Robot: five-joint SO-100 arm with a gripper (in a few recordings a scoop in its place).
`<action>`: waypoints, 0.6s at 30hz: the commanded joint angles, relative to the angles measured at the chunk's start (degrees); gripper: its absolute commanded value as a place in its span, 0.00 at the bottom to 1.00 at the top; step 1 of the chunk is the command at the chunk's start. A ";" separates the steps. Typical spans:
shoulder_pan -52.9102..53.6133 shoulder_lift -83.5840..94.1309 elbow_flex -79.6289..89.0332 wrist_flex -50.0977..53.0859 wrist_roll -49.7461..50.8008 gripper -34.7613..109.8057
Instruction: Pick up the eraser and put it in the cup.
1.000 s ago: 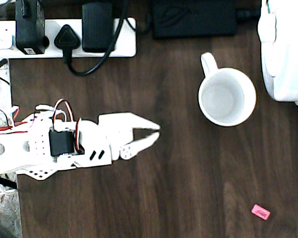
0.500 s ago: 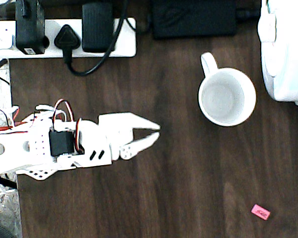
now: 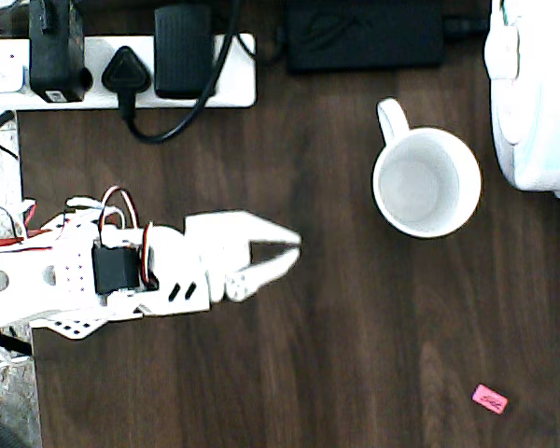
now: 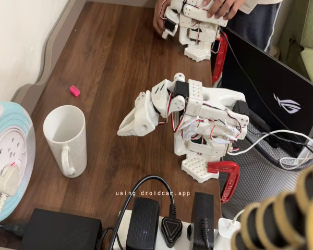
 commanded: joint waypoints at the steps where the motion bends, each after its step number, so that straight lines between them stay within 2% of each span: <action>1: 0.88 -0.44 0.62 -0.35 -10.99 0.24; 2: 1.76 -1.85 0.35 -3.69 -9.76 0.24; 4: 5.63 -9.84 -2.29 -17.93 -5.71 0.27; 7: 9.93 -23.47 -10.46 -25.31 -4.75 0.30; 18: 19.42 -82.18 -51.94 -28.21 5.63 0.33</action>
